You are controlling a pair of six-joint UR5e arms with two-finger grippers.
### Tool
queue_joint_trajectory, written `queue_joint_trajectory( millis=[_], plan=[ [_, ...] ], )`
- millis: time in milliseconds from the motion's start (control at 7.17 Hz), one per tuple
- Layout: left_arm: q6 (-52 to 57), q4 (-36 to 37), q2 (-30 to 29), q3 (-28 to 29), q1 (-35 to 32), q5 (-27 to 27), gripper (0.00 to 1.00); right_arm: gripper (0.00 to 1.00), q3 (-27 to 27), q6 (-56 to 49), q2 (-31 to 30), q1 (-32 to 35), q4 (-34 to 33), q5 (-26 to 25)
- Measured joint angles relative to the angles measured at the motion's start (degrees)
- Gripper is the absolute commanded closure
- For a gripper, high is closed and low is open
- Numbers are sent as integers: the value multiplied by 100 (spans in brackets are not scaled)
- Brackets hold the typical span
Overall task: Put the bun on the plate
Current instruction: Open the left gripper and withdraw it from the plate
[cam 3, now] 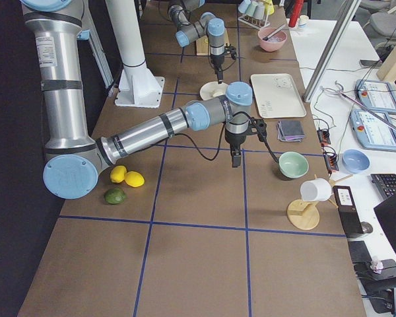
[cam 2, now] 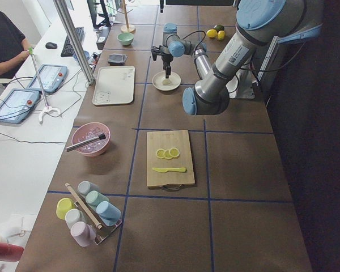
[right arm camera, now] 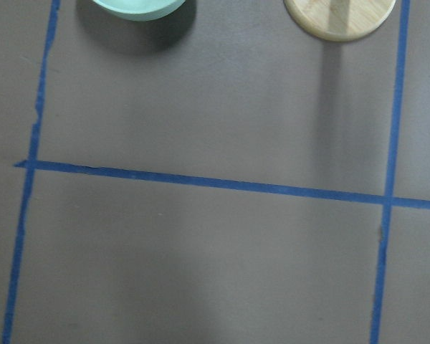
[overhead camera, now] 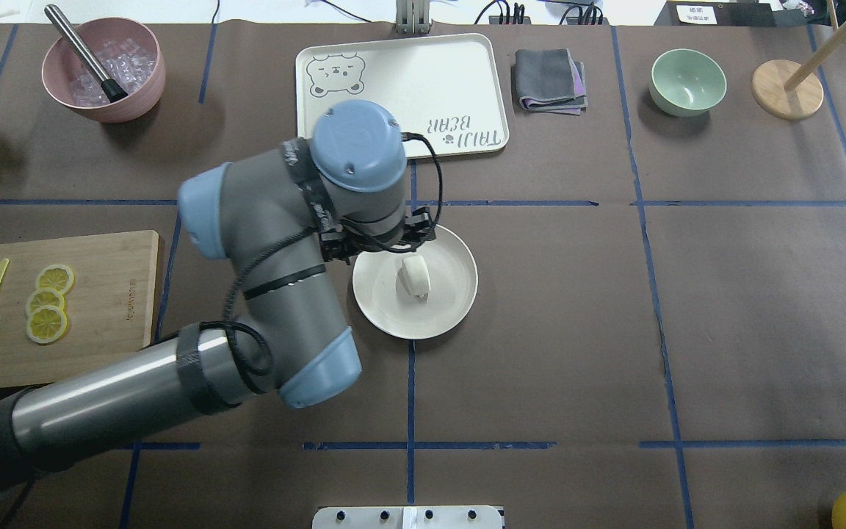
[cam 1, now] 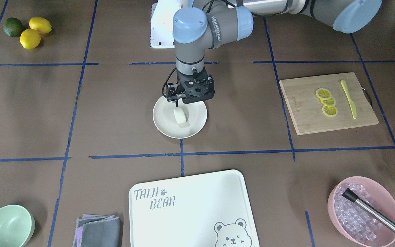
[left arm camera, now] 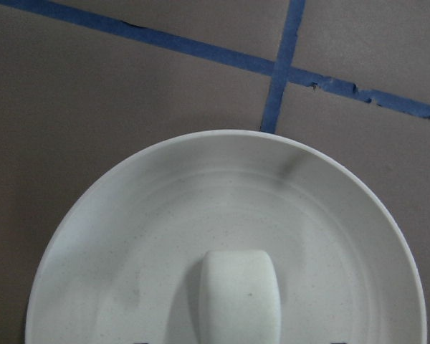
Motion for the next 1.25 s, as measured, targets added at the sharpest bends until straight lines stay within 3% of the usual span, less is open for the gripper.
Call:
queue_joint_trajectory(
  millis=[279, 558, 976, 1255],
  plan=[
    [957, 323, 933, -1042, -575, -497, 0, 0, -759, -1388, -118, 776, 12, 363],
    [2209, 862, 1502, -1629, -1305, -931, 0, 0, -1142, -2082, -322, 1333, 25, 541],
    [4138, 1007, 2565, -1825, -2712, -1823, 0, 0, -1142, -2184, -606, 1599, 245, 590],
    [5681, 1010, 3296, -1741, -3719, -2068, 0, 0, -1155, -2131, -701, 1612, 405, 578]
  ],
)
